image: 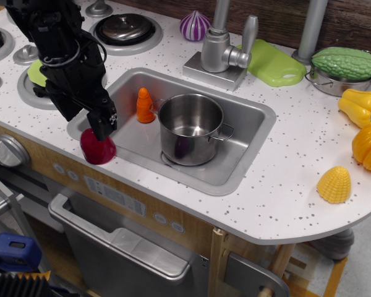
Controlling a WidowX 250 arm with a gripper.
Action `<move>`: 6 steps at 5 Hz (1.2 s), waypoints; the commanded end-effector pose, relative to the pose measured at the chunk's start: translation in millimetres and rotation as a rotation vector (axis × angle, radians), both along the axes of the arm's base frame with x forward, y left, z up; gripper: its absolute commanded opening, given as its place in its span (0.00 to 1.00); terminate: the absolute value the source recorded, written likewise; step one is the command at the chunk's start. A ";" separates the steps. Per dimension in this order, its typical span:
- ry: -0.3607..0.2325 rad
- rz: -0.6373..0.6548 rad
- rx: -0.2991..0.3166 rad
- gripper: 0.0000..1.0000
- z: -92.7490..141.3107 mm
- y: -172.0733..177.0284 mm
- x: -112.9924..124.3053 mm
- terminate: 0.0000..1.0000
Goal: Put sweet potato in pot which is in sink
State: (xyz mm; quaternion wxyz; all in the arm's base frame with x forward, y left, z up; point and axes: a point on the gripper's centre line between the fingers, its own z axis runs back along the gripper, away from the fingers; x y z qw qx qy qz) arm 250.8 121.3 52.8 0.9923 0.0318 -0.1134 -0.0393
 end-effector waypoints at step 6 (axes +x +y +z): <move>-0.081 -0.038 -0.021 1.00 -23.0 4.1 17.3 0.00</move>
